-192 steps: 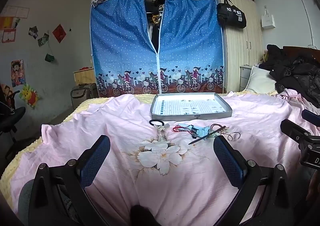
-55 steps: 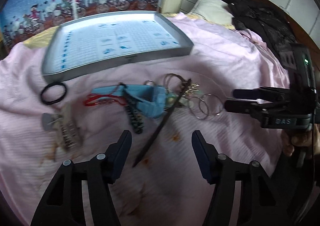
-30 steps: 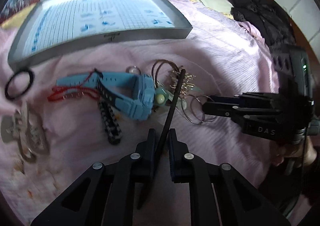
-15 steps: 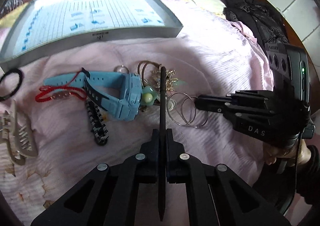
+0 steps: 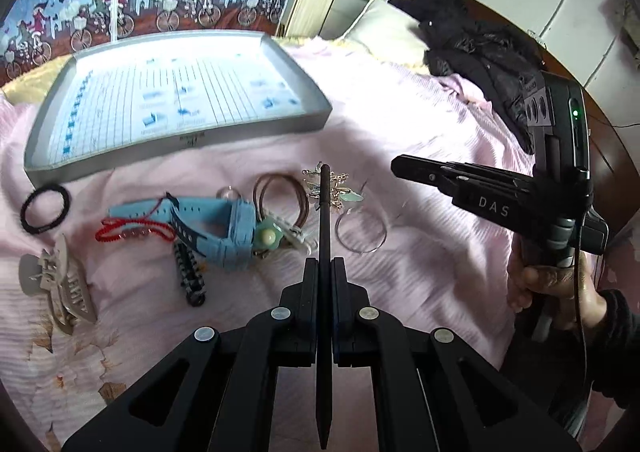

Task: Organize jewelry
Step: 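Lift the hairpin with the left gripper while the right gripper approaches the silver hoop earrings, then lower the hairpin into the grey tray with the left gripper while the right gripper grasps the hoops, then carry the silver hoops into the tray and open the right gripper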

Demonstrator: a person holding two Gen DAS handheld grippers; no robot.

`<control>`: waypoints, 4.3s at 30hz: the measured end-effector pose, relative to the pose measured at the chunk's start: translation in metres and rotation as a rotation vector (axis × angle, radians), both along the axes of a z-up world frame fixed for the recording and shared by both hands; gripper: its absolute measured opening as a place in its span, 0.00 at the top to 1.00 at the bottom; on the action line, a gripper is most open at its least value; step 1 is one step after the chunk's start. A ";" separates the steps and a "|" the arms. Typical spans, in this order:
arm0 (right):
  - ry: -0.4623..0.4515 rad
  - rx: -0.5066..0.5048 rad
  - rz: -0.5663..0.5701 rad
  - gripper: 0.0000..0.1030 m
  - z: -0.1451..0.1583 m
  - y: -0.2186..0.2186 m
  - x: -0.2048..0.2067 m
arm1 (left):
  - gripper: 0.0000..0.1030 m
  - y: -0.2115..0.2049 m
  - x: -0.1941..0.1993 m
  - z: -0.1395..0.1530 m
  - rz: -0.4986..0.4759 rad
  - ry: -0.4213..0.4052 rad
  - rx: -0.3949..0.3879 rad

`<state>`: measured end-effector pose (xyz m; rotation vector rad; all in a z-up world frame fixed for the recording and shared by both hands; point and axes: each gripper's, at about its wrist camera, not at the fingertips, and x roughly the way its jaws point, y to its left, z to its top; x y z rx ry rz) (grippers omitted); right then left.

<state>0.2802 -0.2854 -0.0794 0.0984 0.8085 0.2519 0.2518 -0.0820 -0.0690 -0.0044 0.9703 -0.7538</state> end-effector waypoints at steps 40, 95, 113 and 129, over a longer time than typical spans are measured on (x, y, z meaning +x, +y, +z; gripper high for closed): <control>0.200 -0.026 0.055 0.96 -0.040 0.005 0.011 | 0.97 0.026 0.005 0.001 0.095 0.068 -0.016; 0.179 0.259 0.111 0.96 -0.050 0.017 0.117 | 0.97 0.075 0.108 0.006 0.403 0.060 -0.211; -0.095 0.404 0.153 0.96 0.024 0.027 0.142 | 0.97 0.086 0.148 0.018 0.480 -0.016 -0.267; 0.081 0.305 0.096 0.95 -0.022 0.029 0.161 | 0.96 0.083 0.186 -0.021 0.529 0.081 -0.125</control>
